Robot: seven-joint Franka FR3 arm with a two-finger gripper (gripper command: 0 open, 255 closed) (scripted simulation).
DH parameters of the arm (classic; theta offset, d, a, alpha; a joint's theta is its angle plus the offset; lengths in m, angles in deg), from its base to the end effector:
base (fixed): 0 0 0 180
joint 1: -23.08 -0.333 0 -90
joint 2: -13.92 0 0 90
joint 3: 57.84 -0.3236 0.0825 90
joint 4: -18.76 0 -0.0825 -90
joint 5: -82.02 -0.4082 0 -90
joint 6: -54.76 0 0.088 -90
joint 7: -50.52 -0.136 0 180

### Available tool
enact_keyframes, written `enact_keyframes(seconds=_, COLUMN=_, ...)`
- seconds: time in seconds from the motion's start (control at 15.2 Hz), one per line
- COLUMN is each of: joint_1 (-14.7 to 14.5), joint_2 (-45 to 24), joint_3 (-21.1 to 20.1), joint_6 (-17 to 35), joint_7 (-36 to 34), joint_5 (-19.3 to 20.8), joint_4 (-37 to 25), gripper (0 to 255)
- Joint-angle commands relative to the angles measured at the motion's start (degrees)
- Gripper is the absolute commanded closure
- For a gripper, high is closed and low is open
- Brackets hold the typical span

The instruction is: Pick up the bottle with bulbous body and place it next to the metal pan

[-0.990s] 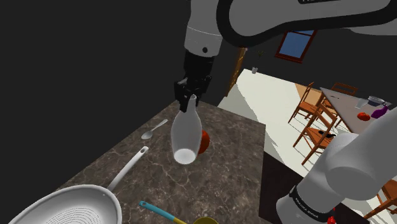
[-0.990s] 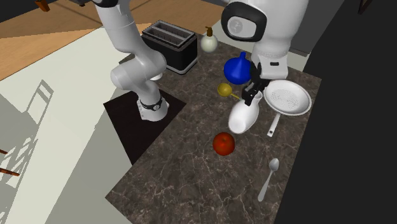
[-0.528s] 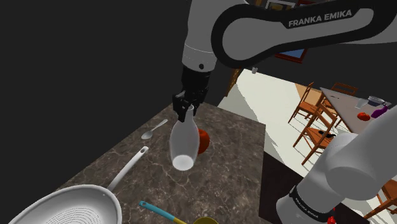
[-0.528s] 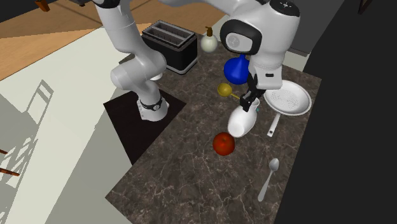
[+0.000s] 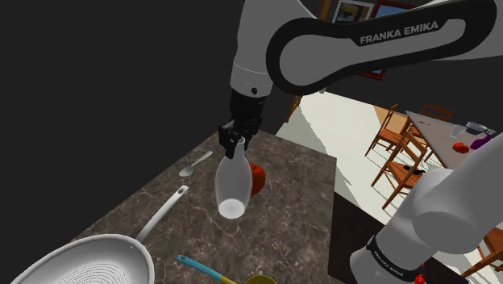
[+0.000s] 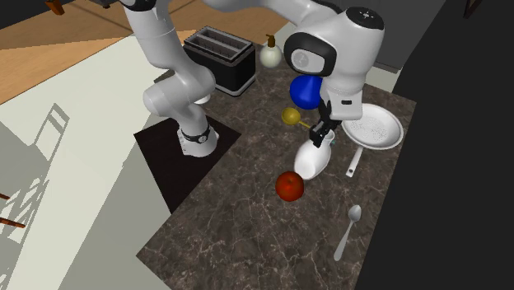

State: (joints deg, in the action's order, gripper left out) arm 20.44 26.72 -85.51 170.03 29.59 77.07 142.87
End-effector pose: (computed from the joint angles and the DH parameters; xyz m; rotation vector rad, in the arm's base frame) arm 0.4414 0.2746 0.4518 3.1327 0.1892 0.0814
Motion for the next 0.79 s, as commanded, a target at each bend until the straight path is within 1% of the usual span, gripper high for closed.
enact_keyframes(seconds=0.0, joint_1=0.0, joint_2=0.0, joint_3=0.0, joint_6=0.0, joint_7=0.0, joint_5=0.0, joint_4=0.0, gripper=255)
enact_keyframes(seconds=0.07, joint_1=0.0, joint_2=0.0, joint_3=0.0, joint_6=0.0, joint_7=0.0, joint_5=0.0, joint_4=0.0, gripper=0)
enact_keyframes(seconds=0.4, joint_1=0.0, joint_2=0.0, joint_3=0.0, joint_6=0.0, joint_7=0.0, joint_5=0.0, joint_4=0.0, gripper=0)
enact_keyframes(seconds=0.66, joint_1=0.1, joint_2=1.7, joint_3=0.7, joint_6=-7.3, joint_7=0.4, joint_5=-0.4, joint_4=-5.8, gripper=0)
enact_keyframes(seconds=0.73, joint_1=0.1, joint_2=1.7, joint_3=0.7, joint_6=-7.3, joint_7=0.4, joint_5=-0.4, joint_4=-5.8, gripper=0)
